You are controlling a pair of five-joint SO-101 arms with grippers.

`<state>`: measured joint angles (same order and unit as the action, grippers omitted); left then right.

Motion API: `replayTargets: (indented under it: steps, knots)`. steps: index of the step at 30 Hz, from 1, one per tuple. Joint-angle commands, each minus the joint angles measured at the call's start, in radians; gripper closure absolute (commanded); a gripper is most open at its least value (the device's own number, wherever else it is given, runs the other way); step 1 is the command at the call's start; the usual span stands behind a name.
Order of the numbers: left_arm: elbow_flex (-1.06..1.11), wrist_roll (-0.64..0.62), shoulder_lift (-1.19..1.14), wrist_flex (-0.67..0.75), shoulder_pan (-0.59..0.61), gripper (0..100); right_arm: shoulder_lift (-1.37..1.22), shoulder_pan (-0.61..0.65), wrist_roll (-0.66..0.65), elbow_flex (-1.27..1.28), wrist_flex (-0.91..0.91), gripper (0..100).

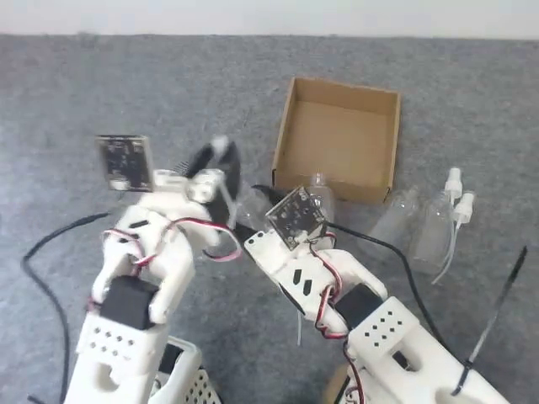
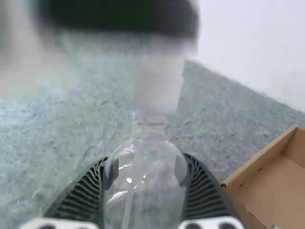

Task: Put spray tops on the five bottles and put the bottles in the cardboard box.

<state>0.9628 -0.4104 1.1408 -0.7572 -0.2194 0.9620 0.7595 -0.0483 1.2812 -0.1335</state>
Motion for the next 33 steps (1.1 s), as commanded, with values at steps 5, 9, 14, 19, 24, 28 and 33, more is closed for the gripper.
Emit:
replayTargets:
  steps: [5,9,14,19,24,28,33]
  knots:
    - [0.005,0.104,0.005,-0.005,-0.012,99,0.027,-0.025,0.017,-0.014,0.044,99.2]
    - [0.001,0.146,0.005,-0.087,-0.037,99,0.028,-0.022,0.012,-0.005,0.045,99.2]
    - [0.001,0.172,0.005,-0.107,-0.072,99,0.039,-0.018,0.012,0.017,0.038,99.2]
    - [0.002,0.172,0.005,-0.109,-0.069,94,0.039,-0.019,0.012,0.023,0.05,99.2]
    - [-0.021,0.17,0.006,-0.109,-0.069,82,0.028,-0.024,0.012,0.031,0.105,99.2]
    - [-0.061,0.167,0.006,-0.14,-0.068,82,0.028,-0.024,0.012,0.044,0.127,99.2]
    - [-0.137,0.164,0.006,-0.141,0.028,81,0.028,-0.024,0.012,0.048,0.127,99.2]
